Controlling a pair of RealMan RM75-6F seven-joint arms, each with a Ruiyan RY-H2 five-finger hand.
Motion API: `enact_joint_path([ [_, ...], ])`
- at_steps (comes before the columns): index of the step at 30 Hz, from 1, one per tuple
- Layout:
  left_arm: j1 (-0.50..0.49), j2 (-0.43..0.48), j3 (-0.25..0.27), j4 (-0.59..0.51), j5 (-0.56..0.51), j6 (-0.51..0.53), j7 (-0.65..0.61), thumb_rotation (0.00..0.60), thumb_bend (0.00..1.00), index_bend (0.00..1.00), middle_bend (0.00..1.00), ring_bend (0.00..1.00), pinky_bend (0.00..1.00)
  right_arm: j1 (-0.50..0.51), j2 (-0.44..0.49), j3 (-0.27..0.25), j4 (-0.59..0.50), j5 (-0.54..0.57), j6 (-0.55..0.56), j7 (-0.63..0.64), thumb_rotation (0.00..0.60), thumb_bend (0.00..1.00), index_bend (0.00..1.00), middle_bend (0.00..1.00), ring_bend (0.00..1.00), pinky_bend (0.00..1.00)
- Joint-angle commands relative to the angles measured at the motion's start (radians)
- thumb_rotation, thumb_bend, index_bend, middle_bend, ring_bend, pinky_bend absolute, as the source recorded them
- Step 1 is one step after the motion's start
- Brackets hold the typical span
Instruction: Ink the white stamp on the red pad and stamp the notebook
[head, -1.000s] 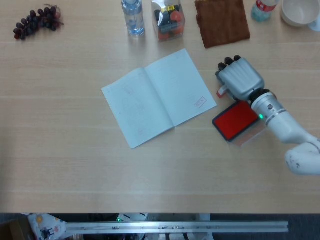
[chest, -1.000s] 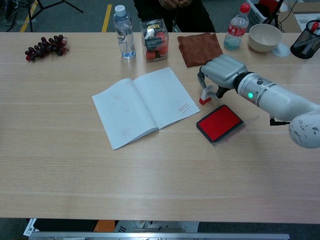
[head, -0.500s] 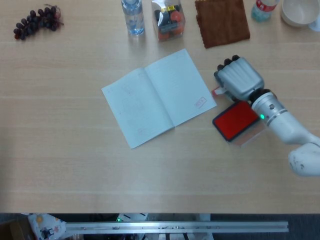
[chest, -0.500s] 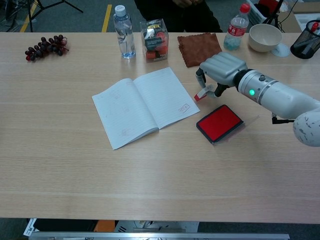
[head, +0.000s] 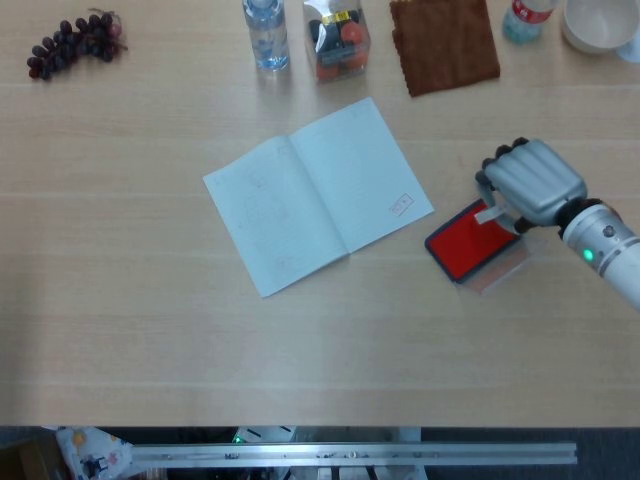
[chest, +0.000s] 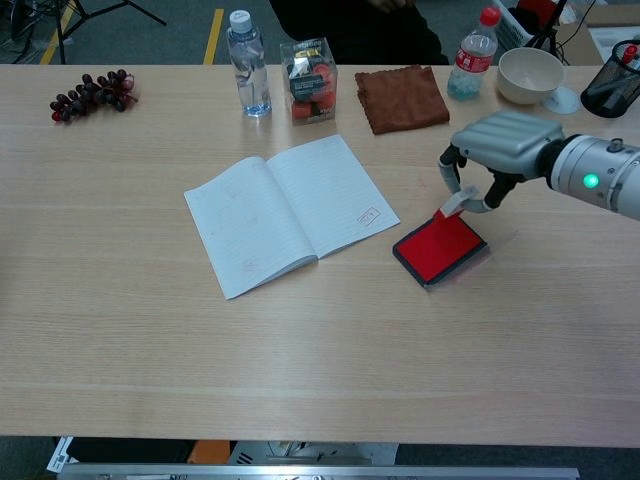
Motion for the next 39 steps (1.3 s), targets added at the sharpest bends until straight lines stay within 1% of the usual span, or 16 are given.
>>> enact_joint_path([
  [1,-0.002,-0.002,0.002,-0.003,0.002,-0.004,0.004,0.6,0.31,0.27,0.2,0.18,0.22,0.006,0.011,-0.019,-0.014,0.033,-0.018,-0.017,0.6,0.33,0.71,0.47,0.33,0.32],
  [5,-0.004,-0.003,0.004,-0.004,-0.004,-0.011,0.008,0.6,0.31,0.27,0.2,0.18,0.22,0.026,0.001,-0.036,-0.008,0.063,-0.029,-0.05,0.6,0.34,0.71,0.47,0.33,0.32],
  [13,-0.001,-0.001,0.006,0.0,-0.013,-0.011,0.002,0.6,0.31,0.26,0.2,0.18,0.22,0.078,-0.031,-0.05,0.001,0.127,-0.043,-0.108,0.6,0.34,0.72,0.49,0.34,0.32],
  [20,0.001,-0.006,0.009,0.01,-0.021,-0.018,-0.003,0.6,0.31,0.26,0.19,0.18,0.22,0.119,-0.057,-0.073,0.011,0.176,-0.038,-0.161,0.6,0.34,0.72,0.49,0.34,0.32],
  [31,-0.002,-0.011,0.01,0.022,-0.023,-0.027,-0.011,0.6,0.31,0.26,0.19,0.18,0.22,0.139,-0.096,-0.107,0.036,0.201,0.002,-0.204,0.6,0.34,0.73,0.5,0.34,0.32],
  [39,-0.002,-0.01,0.011,0.024,-0.025,-0.029,-0.015,0.6,0.31,0.25,0.17,0.18,0.22,0.143,-0.118,-0.116,0.057,0.209,0.015,-0.207,0.6,0.34,0.74,0.5,0.34,0.32],
])
